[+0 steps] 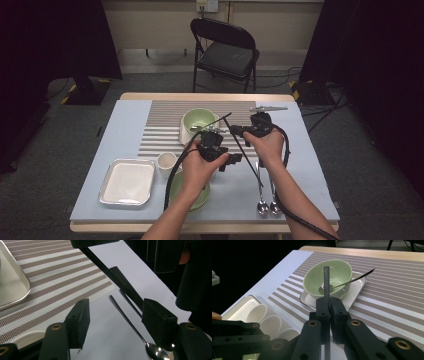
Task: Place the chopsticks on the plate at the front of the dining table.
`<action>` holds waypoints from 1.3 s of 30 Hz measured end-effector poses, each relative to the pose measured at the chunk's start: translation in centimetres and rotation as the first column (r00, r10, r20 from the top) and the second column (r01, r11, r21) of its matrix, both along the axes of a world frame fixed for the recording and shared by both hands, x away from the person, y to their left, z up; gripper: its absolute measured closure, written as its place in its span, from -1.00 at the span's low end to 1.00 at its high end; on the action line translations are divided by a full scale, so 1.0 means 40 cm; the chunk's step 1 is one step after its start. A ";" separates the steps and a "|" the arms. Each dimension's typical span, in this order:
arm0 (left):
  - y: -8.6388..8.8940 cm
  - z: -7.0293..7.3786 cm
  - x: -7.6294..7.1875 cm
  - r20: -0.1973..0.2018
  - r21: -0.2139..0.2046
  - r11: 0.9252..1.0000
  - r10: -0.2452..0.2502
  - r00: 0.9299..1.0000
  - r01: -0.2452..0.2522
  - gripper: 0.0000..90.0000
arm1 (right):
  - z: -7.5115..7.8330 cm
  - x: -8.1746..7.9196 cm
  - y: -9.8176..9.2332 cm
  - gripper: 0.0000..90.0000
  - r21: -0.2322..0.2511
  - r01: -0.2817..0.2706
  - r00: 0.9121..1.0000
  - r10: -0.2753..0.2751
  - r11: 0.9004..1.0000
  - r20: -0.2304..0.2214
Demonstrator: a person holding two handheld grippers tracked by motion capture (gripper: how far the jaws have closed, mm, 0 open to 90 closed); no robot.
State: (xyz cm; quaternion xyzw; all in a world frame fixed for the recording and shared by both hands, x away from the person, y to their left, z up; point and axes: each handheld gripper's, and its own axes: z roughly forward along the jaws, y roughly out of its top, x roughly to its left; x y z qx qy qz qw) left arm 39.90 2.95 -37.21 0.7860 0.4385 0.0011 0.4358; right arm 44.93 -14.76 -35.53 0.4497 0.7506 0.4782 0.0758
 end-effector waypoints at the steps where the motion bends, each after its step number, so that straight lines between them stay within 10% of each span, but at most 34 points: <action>1: -0.001 -0.001 0.001 -0.011 -0.007 1.000 0.001 1.000 -0.001 -0.12 | 0.001 0.000 0.002 0.92 -0.003 -0.001 1.000 0.001 1.000 0.001; 39: -0.005 -0.011 0.016 -0.039 -0.063 0.996 0.056 0.998 -0.059 0.31 | 0.002 -0.012 0.057 0.92 0.009 -0.034 0.999 0.034 0.999 -0.002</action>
